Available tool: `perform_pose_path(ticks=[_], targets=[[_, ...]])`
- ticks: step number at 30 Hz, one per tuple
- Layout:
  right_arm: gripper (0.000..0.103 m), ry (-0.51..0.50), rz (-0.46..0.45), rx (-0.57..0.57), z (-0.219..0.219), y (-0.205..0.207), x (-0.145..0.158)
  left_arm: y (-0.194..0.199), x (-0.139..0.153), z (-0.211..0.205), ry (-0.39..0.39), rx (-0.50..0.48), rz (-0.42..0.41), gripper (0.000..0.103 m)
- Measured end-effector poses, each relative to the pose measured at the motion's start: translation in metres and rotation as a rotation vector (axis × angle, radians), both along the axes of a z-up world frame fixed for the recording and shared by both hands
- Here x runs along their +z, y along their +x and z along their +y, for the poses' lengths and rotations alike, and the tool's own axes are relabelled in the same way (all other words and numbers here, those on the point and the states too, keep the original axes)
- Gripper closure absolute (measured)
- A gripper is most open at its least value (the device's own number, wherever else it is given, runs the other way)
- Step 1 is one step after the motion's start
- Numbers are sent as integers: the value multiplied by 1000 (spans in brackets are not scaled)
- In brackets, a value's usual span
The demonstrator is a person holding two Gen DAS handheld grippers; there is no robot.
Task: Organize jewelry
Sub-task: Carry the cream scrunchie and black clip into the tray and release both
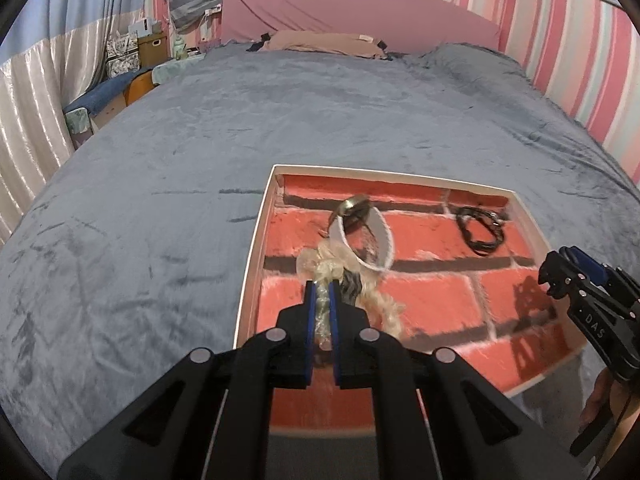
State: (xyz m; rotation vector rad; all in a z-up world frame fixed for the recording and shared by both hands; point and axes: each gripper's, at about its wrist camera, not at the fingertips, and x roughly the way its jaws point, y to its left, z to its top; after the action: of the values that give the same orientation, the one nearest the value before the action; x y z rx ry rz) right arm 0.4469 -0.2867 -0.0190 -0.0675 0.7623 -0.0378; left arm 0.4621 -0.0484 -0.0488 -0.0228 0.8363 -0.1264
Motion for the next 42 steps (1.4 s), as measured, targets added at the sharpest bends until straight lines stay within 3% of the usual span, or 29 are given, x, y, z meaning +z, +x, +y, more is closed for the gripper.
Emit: perform_pose_path(ticks=[9,22,28,29,30,33,35,39,42], targets=[[63,35,54,-59,-12,34,-22,37,-22,-4,40,8,22,96],[62,32,56,-58,-11,42,-30,54,-49,1,84,33,39,94],[53,32,88,-63,-11,43,-31,53,-53,0,104,26,37,93],[48,37,90,-66,-11,43,-31,53,-53,1,104,25,38,92],[39,36,86,-70,-11,42,-30,54,-53,2,105,25,37,89],[24,27,68,-65,-10,38,-26,52,-53,2,103,18,36,78],[23,21,63,-59,-9,37,-25,50,-52,1,97,8,39,73],[22,40,51,-47,-8,27,-19,40,-40,-2,101,2,15,54],[13,51,16,-45,-9,12,-11,31,-26,-2,86,6,0,42]])
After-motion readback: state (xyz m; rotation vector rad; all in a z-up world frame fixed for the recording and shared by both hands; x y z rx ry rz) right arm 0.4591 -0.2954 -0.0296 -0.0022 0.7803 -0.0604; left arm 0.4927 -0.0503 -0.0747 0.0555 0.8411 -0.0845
